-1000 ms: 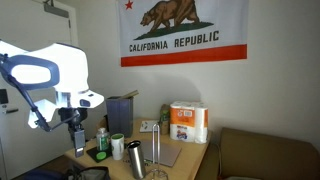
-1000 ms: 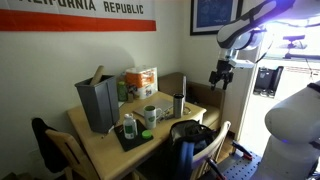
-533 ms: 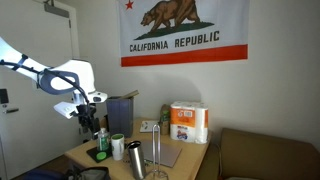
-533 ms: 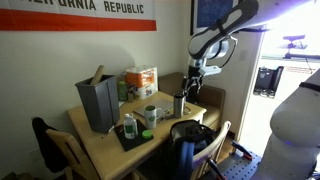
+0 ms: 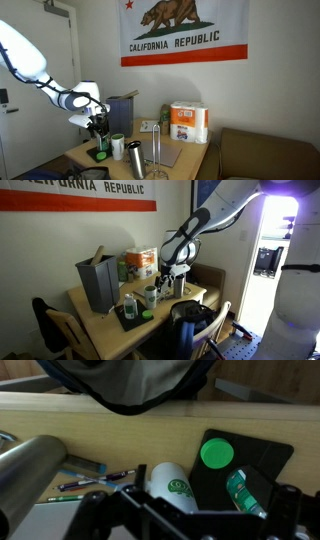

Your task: Put the green lid on the bottle and then throw the bottle in the bin

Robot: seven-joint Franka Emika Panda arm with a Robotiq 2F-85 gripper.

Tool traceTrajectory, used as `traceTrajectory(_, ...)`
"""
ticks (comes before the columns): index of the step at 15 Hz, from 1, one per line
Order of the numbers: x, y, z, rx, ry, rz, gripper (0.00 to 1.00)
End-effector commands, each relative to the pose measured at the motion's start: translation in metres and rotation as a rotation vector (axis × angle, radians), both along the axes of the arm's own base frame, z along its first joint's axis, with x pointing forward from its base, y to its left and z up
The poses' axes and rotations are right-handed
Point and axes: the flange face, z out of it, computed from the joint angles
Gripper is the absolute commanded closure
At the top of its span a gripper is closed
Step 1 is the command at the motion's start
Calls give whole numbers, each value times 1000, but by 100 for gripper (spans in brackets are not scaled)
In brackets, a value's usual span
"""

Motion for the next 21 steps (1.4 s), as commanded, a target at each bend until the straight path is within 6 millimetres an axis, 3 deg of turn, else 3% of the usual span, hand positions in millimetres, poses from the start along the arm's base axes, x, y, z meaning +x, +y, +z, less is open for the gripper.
traceTrajectory(1, 32, 22, -36, 41, -26, 4, 0)
traceTrajectory(9, 60, 74, -107, 96, -3, 94, 0)
traceTrajectory(21, 71, 81, -171, 73, 31, 186, 0)
